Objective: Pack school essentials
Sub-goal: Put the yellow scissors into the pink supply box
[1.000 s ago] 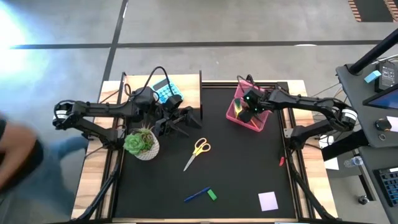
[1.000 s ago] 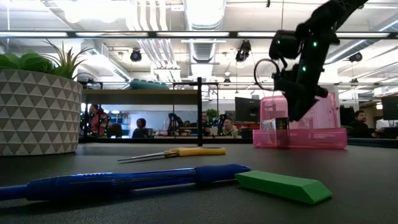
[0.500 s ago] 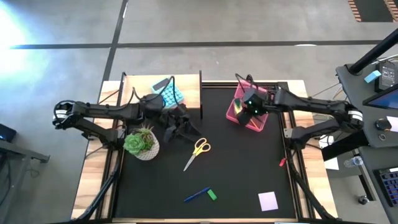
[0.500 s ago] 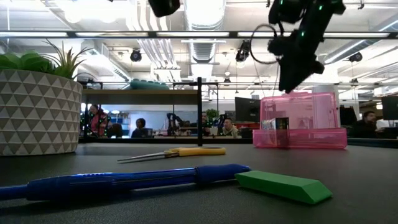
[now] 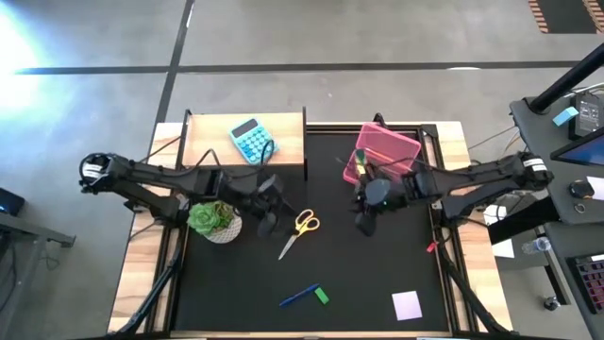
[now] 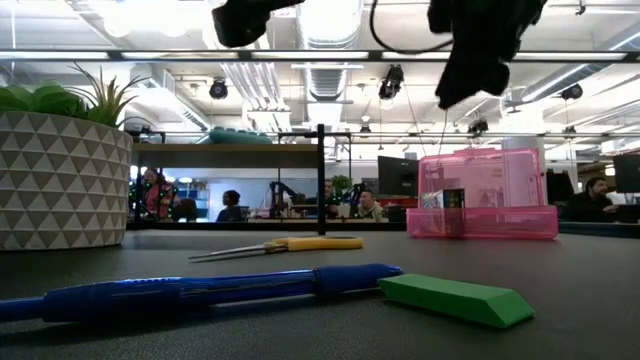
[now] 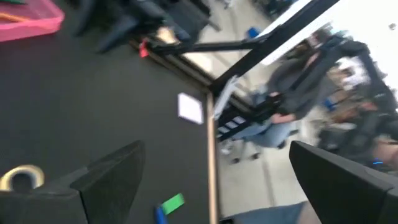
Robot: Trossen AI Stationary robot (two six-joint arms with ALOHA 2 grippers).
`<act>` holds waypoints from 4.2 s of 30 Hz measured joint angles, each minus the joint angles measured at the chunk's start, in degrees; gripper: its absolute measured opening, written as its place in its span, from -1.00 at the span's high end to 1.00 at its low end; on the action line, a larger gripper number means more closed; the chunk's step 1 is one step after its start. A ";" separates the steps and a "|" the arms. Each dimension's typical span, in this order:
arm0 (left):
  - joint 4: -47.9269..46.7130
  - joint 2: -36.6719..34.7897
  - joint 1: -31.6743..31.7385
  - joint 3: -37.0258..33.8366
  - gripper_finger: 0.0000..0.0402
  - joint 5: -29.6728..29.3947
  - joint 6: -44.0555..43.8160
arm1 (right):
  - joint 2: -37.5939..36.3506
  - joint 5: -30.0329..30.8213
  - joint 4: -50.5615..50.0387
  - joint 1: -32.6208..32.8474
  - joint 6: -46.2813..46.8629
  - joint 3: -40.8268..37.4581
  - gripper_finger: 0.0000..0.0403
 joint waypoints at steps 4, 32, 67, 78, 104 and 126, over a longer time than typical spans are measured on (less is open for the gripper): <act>-5.81 0.04 -3.20 0.94 -0.89 -7.94 0.06 | 0.97 0.06 4.24 3.37 -4.25 -0.19 0.33; -15.39 0.00 -17.57 14.74 -0.89 -25.55 -6.98 | 34.20 0.02 19.74 3.95 -36.31 13.76 0.36; -15.48 -0.11 -21.13 16.55 -0.89 -23.60 -6.00 | 52.44 -14.82 9.16 -1.41 -49.16 34.07 -0.16; -15.45 -0.11 -21.11 16.54 -0.89 -23.58 -6.11 | 55.59 -15.47 9.15 -1.47 -49.99 34.51 -0.11; -15.47 -0.11 -21.13 16.30 -0.89 -23.27 -6.14 | 55.71 -15.00 3.63 -2.60 -41.99 34.12 0.71; -15.45 -2.96 -21.09 16.26 -0.89 -21.21 -5.94 | 45.28 -11.09 -12.34 -4.58 -38.54 31.34 0.73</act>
